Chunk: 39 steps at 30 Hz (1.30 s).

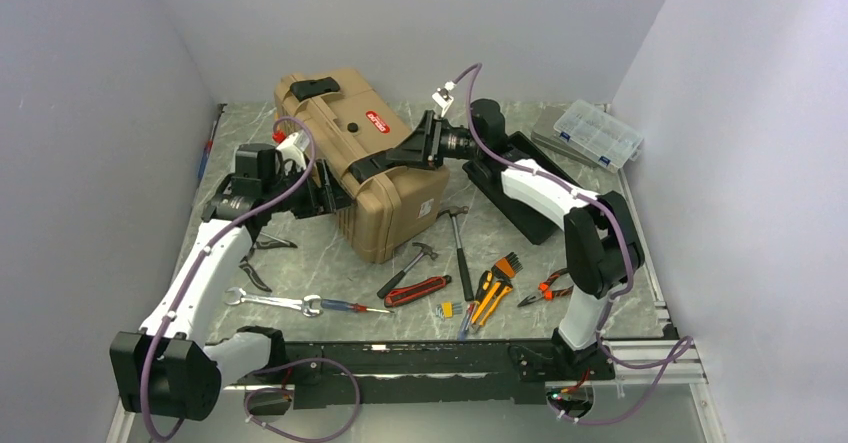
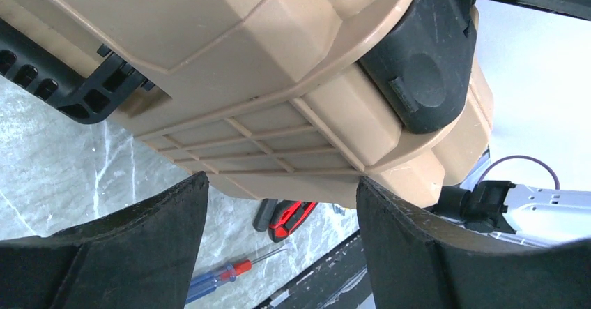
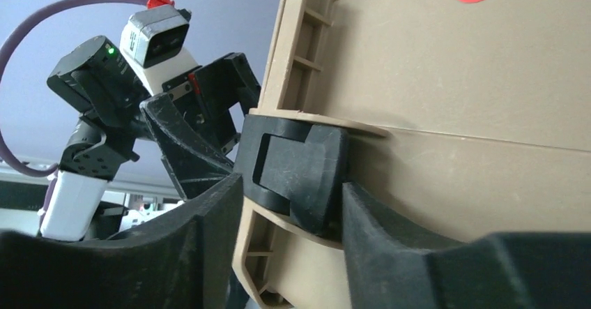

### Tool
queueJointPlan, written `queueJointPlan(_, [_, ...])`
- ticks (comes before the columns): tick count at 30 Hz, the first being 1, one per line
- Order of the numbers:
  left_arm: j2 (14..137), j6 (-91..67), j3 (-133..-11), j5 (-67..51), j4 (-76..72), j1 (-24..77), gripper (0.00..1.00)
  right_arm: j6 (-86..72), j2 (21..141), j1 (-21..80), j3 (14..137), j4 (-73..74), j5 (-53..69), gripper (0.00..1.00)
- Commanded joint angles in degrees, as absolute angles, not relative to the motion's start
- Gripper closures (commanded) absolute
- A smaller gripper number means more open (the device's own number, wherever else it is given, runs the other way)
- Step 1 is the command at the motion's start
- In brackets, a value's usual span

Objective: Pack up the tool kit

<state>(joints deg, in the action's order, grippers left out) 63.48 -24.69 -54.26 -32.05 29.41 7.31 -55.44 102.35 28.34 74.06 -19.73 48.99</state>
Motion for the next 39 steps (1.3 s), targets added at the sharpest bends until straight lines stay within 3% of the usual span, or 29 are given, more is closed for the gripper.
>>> queueJointPlan(1, [66.16,-25.28,-58.67,-29.00,24.86,7.66,0.21,-55.41,101.91,29.26,77.56,-18.93,52.50,0.54])
queueJointPlan(7, [69.58,-24.50,-61.44,-27.42,25.57,9.31,0.21,-49.45,101.19,29.83,81.51,-10.67,50.28,0.79])
queueJointPlan(13, [71.06,-23.36,-64.12,-26.05,27.43,10.27,0.22,-48.53,101.60,30.38,83.94,-8.77,50.42,0.90])
queueJointPlan(36, [71.30,-22.10,-65.60,-24.79,29.96,10.64,0.24,-42.89,100.86,34.25,95.52,1.72,49.11,0.87])
queueJointPlan(38, [71.27,-22.07,-65.67,-24.63,30.14,10.64,0.24,-42.18,100.66,34.32,96.19,3.40,48.08,0.80])
queueJointPlan(39, [71.06,-21.99,-65.74,-24.61,30.40,10.63,0.23,-41.17,100.55,34.24,96.58,5.08,47.14,0.70])
